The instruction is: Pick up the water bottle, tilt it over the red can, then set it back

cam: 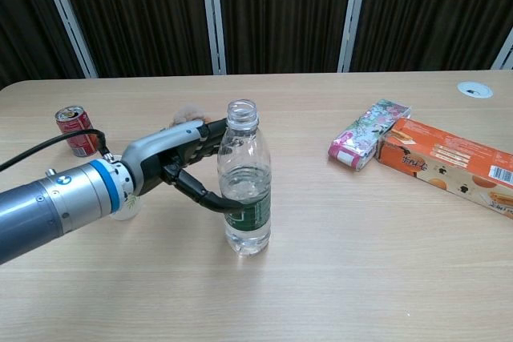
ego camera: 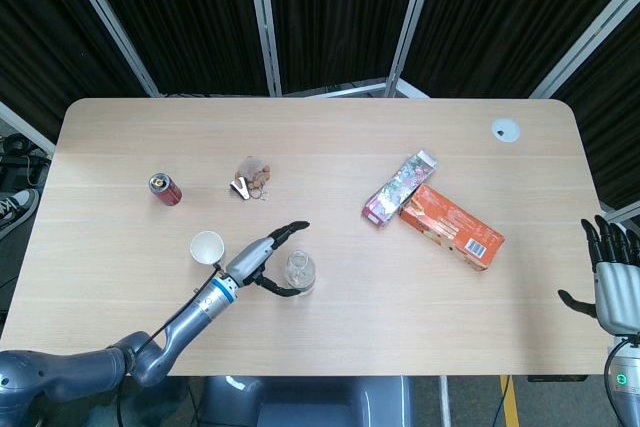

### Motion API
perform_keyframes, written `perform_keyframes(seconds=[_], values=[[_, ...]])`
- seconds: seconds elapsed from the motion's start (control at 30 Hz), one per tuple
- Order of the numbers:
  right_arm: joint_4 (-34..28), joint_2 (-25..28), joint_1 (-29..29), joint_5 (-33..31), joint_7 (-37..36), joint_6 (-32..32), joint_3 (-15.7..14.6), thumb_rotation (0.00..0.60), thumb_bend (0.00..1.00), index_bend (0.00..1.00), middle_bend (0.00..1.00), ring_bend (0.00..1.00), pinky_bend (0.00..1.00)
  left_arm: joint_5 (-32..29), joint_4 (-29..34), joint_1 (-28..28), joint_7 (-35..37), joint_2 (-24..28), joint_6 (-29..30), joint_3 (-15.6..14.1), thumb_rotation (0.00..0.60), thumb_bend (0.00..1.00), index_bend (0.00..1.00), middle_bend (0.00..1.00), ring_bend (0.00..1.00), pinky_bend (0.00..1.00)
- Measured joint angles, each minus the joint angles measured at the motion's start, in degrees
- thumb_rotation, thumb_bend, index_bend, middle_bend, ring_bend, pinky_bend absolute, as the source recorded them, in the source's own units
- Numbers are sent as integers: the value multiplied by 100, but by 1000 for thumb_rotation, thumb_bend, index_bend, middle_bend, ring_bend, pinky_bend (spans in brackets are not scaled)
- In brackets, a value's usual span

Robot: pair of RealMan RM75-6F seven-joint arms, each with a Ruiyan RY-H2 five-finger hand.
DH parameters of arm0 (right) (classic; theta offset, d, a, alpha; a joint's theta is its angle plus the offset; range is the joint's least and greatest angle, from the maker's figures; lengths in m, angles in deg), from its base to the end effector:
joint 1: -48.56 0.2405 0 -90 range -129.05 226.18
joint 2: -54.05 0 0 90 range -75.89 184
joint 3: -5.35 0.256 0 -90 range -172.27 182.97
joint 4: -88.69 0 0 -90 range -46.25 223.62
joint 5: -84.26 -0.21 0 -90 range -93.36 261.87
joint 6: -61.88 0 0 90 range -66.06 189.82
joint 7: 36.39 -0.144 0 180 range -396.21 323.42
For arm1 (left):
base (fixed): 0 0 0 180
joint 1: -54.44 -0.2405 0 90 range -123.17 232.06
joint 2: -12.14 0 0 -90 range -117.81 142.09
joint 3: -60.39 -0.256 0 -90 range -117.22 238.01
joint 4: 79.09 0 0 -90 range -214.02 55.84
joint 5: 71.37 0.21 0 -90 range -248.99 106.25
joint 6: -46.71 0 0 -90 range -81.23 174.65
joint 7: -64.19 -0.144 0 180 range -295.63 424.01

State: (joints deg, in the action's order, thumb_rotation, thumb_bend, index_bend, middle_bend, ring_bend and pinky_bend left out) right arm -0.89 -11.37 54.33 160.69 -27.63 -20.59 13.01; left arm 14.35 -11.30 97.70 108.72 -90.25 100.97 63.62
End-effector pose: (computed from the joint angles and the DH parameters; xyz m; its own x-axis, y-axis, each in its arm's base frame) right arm -0.3327 -0.2025 0.1724 0.5264 0.0233 0.8499 -0.8427 0.1477 0.5178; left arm -0.1358 0.3084 -0.0959 -0.2383 0.6590 0.7134 0.8604 -0.1976 0.4698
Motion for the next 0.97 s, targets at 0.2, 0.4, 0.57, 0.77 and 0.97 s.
perform_keyframes(seconds=[0.2, 0.4, 0.57, 0.77, 0.97], values=[[-34, 1, -11, 23, 38, -30, -12, 600, 0, 0, 0, 0, 0, 185, 310, -136, 98, 523, 294, -92, 600, 8, 0, 0, 0, 0], [-93, 20, -26, 86, 30, -87, -20, 600, 0, 0, 0, 0, 0, 279, 652, -415, -73, 1210, 781, -163, 600, 6, 0, 0, 0, 0], [-164, 67, -58, 191, -18, -187, -32, 600, 0, 0, 0, 0, 0, 249, 870, -666, -712, 1627, 1146, -164, 600, 0, 0, 0, 0, 0], [-243, 181, -95, 400, -234, -319, -46, 600, 0, 0, 0, 0, 0, -36, 1350, -1217, -2587, 2157, 1820, -168, 600, 0, 0, 0, 0, 0], [-304, 303, -128, 676, -416, -486, -74, 600, 0, 0, 0, 0, 0, -380, 2315, -2186, -4771, 2839, 2959, -296, 600, 0, 0, 0, 0, 0]])
